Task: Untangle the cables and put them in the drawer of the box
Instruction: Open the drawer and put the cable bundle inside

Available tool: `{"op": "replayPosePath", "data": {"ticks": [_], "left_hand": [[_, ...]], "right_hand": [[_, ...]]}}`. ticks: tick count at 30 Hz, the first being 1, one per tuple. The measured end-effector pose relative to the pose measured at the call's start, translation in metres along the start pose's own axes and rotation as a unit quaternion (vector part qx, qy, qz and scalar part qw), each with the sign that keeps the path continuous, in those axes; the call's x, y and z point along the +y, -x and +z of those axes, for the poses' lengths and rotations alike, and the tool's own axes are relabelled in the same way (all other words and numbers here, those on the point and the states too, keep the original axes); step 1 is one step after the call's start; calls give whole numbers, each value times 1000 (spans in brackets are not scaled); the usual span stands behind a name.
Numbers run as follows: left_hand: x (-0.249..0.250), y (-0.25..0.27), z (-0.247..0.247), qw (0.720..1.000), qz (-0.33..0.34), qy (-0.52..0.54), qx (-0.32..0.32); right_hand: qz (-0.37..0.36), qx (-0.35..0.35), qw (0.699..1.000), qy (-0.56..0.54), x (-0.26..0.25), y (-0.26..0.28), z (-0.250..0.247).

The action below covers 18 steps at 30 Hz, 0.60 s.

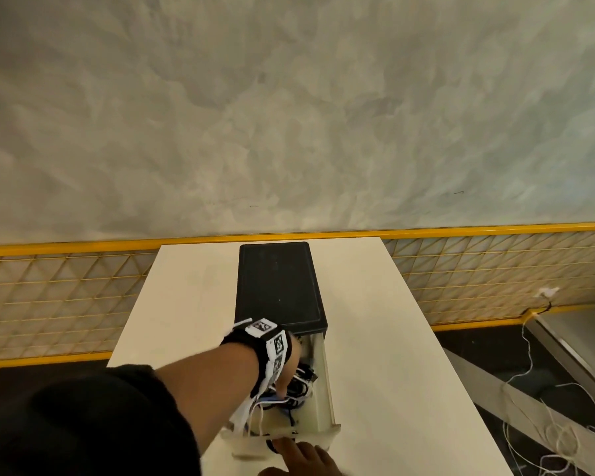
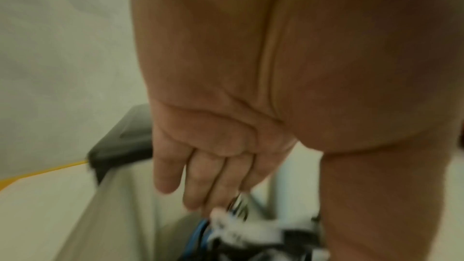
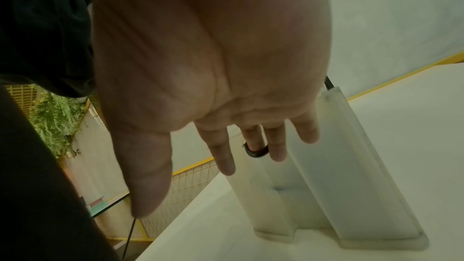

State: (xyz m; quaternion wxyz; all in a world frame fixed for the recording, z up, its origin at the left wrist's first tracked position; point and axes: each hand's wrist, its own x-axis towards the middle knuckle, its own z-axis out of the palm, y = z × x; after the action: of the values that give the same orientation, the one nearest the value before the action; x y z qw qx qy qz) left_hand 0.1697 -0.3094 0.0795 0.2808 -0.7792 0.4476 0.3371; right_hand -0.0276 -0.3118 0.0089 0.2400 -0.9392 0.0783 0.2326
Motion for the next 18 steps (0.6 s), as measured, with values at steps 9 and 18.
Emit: {"op": "replayPosePath", "data": {"ticks": [9, 18], "left_hand": [[-37, 37, -31, 967, -76, 149, 191], [-44, 29, -16, 963, -78, 192, 172]], "right_hand": [[-33, 144, 989, 2, -5, -12, 18], [-99, -28, 990, 100, -3, -24, -40]]}}
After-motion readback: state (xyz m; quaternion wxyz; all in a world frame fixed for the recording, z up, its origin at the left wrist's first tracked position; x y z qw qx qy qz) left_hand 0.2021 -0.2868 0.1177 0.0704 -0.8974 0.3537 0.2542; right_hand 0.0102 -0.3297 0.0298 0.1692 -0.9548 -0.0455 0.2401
